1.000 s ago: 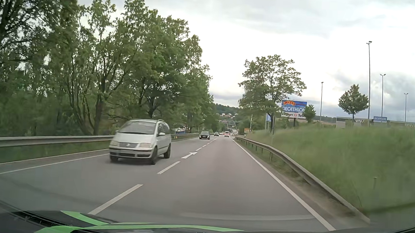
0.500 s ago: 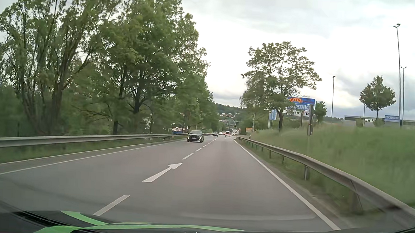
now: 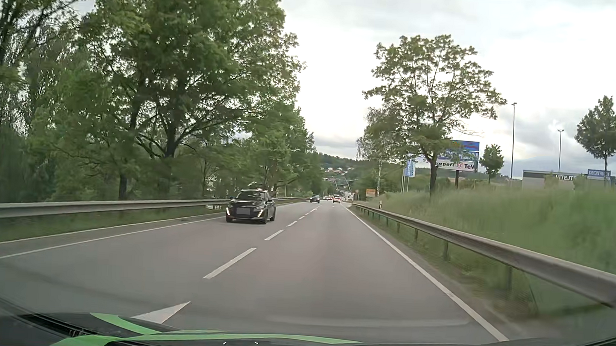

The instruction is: Follow the waypoints while adhering to traffic rules and regulations

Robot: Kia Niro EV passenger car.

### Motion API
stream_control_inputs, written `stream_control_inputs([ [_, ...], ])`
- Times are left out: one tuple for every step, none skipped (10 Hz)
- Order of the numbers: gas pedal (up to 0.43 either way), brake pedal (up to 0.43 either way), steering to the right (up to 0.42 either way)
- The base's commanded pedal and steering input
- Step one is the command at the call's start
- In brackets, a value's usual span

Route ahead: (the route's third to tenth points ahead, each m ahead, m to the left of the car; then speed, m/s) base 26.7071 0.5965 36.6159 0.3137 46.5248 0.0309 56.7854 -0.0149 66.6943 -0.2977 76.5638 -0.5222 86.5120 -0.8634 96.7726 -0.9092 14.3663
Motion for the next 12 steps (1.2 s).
stream_control_inputs([
  [0.000, 0.000, 0.003],
  [0.000, 0.000, 0.002],
  [0.000, 0.000, 0.002],
  [0.000, 0.000, 0.002],
  [0.000, 0.000, 0.000],
  [0.000, 0.000, 0.000],
  [0.000, 0.000, 0.000],
  [0.000, 0.000, 0.000],
  [0.000, 0.000, 0.000],
  [0.000, 0.000, 0.000],
  [0.000, 0.000, 0.000],
  [0.000, 0.000, 0.000],
])
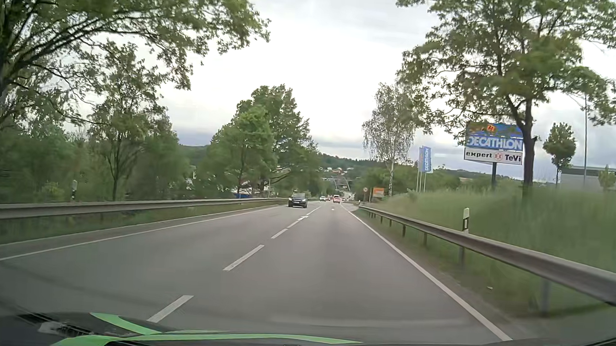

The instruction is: Follow the waypoints while adhering to traffic rules and regulations

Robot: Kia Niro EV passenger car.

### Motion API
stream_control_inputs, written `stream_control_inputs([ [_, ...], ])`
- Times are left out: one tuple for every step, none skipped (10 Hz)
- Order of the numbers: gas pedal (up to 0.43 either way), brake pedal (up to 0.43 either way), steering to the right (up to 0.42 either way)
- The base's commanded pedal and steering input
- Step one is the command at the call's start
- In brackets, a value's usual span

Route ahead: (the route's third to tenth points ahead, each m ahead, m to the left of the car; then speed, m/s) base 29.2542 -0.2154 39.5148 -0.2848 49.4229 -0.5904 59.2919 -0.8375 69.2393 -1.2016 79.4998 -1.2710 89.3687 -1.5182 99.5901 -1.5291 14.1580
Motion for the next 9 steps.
stream_control_inputs([
  [0.000, 0.000, 0.000],
  [0.000, 0.000, 0.000],
  [0.000, 0.000, 0.000],
  [0.000, 0.000, 0.000],
  [0.000, 0.000, 0.000],
  [0.000, 0.000, 0.000],
  [0.000, 0.000, 0.000],
  [0.000, 0.000, 0.000],
  [0.000, 0.000, 0.000],
])
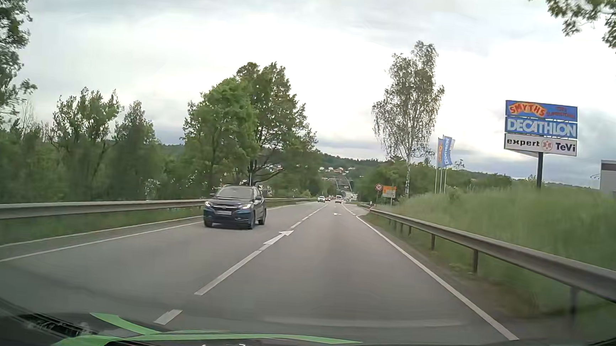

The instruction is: Follow the waypoints while adhering to traffic rules and regulations

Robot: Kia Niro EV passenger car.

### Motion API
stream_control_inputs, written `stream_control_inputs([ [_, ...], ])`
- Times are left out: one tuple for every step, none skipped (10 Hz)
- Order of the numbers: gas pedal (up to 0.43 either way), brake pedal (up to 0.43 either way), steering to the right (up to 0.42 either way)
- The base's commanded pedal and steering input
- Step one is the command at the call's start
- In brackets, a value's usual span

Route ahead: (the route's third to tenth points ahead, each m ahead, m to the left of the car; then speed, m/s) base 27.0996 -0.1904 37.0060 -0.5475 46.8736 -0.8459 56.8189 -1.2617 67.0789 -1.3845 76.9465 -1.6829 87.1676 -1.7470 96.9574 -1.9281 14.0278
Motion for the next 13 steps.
stream_control_inputs([
  [0.000, 0.000, 0.000],
  [0.000, 0.000, 0.000],
  [0.000, 0.000, 0.000],
  [0.000, 0.000, 0.000],
  [0.000, 0.000, 0.000],
  [0.000, 0.000, 0.000],
  [0.000, 0.000, 0.000],
  [0.000, 0.000, 0.000],
  [0.000, 0.000, 0.000],
  [0.000, 0.000, 0.002],
  [0.000, 0.000, 0.004],
  [0.000, 0.000, 0.004],
  [0.000, 0.000, 0.004],
])
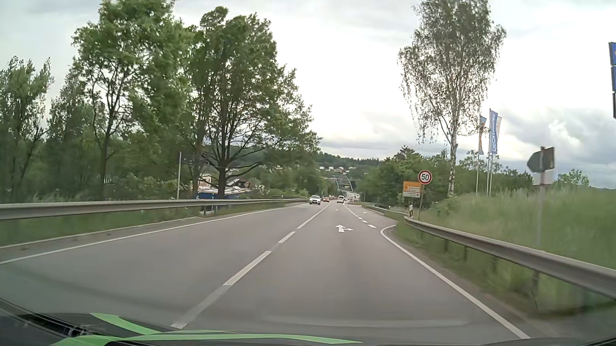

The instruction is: Follow the waypoints while adhering to traffic rules and regulations

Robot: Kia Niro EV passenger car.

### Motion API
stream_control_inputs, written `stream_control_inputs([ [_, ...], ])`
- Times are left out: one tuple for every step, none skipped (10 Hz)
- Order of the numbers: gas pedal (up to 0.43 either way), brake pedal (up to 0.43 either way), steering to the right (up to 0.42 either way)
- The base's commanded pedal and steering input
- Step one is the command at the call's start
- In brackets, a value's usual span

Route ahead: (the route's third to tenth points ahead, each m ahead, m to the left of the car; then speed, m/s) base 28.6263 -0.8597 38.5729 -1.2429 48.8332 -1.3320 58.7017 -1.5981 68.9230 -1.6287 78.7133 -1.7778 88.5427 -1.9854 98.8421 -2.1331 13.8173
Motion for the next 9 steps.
stream_control_inputs([
  [0.000, 0.000, 0.005],
  [0.000, 0.000, 0.004],
  [0.000, 0.000, 0.004],
  [0.000, 0.043, 0.004],
  [0.000, 0.061, 0.004],
  [0.000, 0.067, 0.004],
  [0.000, 0.067, 0.005],
  [0.000, 0.073, 0.005],
  [0.000, 0.073, 0.005],
])
